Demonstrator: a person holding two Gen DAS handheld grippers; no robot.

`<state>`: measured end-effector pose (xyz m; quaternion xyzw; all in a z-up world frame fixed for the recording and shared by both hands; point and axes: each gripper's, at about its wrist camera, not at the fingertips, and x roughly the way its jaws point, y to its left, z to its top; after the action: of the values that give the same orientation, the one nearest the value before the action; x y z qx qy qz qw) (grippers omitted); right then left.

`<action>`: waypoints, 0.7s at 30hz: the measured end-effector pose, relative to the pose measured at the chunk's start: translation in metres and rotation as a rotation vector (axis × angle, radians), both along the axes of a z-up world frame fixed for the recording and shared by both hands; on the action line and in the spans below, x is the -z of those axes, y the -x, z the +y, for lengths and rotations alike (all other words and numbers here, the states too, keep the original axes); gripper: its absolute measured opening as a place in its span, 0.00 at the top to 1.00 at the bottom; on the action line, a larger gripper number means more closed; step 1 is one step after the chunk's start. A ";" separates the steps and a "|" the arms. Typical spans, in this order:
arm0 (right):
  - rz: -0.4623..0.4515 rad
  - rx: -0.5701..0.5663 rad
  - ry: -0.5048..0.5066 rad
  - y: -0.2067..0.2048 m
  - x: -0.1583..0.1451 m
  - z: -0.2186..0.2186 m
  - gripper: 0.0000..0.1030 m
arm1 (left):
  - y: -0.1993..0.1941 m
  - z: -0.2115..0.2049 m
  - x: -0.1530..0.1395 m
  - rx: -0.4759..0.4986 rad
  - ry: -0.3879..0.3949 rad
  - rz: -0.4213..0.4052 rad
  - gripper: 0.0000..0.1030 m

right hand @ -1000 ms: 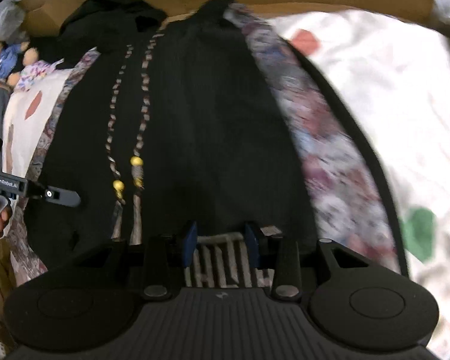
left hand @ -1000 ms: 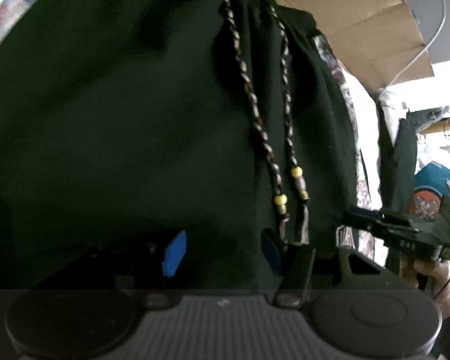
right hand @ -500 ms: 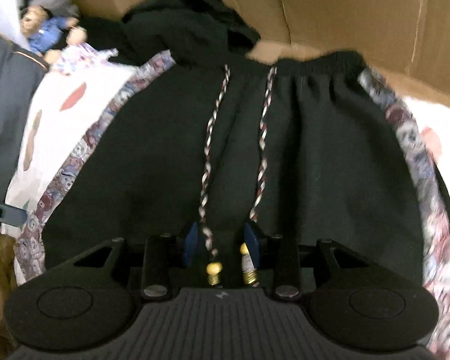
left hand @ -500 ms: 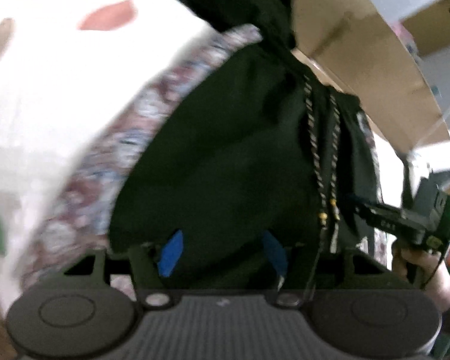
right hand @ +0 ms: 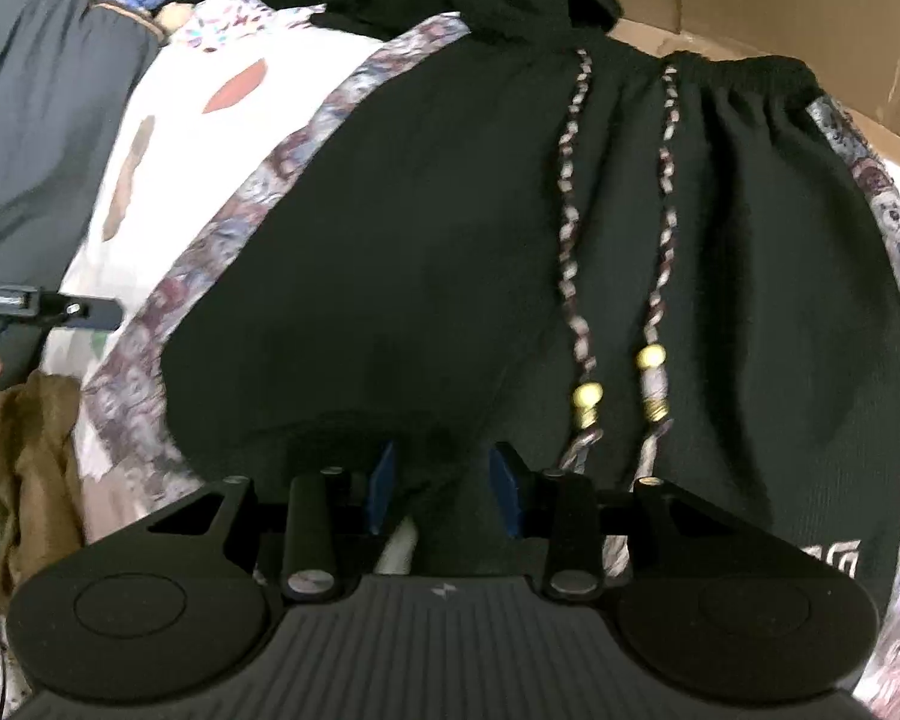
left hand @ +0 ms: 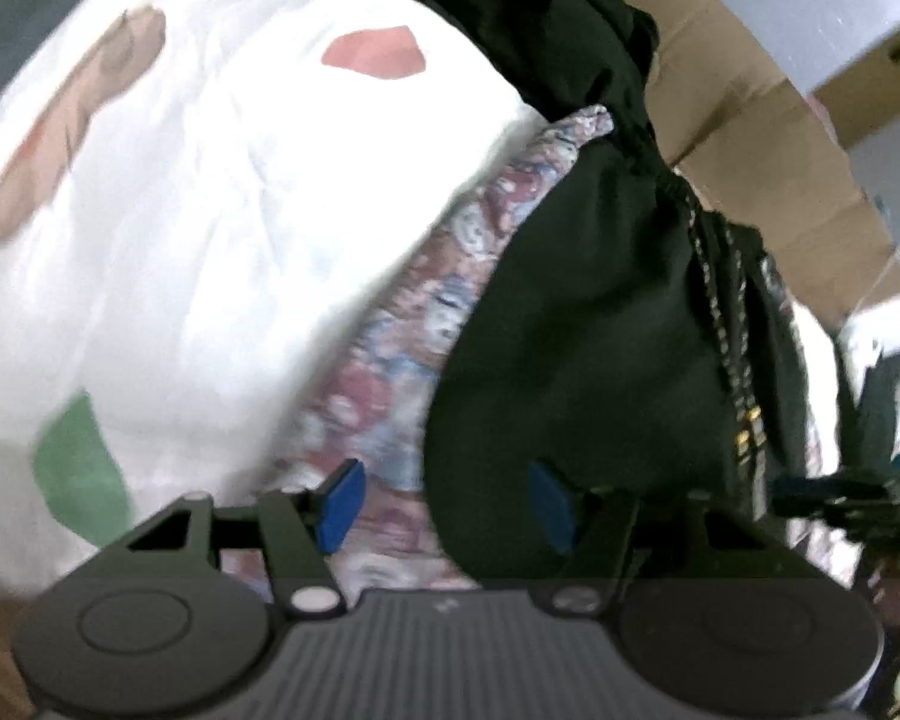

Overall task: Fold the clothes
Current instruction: 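Pinch the leg hem with the right gripper while the left gripper holds the side panel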

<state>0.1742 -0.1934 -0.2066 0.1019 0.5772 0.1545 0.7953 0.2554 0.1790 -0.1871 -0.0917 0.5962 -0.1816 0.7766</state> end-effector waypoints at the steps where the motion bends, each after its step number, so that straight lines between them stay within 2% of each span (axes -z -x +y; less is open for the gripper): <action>1: 0.001 0.009 -0.008 0.006 0.000 0.005 0.61 | 0.000 0.008 0.005 -0.005 0.016 0.000 0.36; 3: 0.000 0.037 -0.027 0.017 0.000 0.012 0.61 | -0.001 0.021 0.013 -0.024 0.066 0.005 0.37; 6: 0.023 0.101 -0.070 0.031 0.001 0.019 0.61 | 0.001 0.047 0.024 -0.125 0.128 0.002 0.37; 8: 0.047 0.140 -0.095 0.039 0.002 0.024 0.61 | 0.006 0.054 0.025 -0.119 0.143 -0.001 0.38; 13: 0.110 0.278 -0.162 0.056 0.013 0.027 0.61 | 0.020 0.065 0.028 -0.103 0.090 -0.001 0.38; 17: 0.128 0.391 -0.175 0.080 0.022 0.032 0.61 | 0.036 0.078 0.034 -0.106 0.081 0.019 0.38; 21: 0.150 0.406 -0.140 0.101 0.042 0.047 0.61 | 0.048 0.078 0.037 -0.085 0.023 0.012 0.38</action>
<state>0.0728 -0.1465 -0.2489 0.2822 0.5901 0.0230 0.7561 0.2076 0.2574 -0.2242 -0.1269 0.5941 -0.1550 0.7790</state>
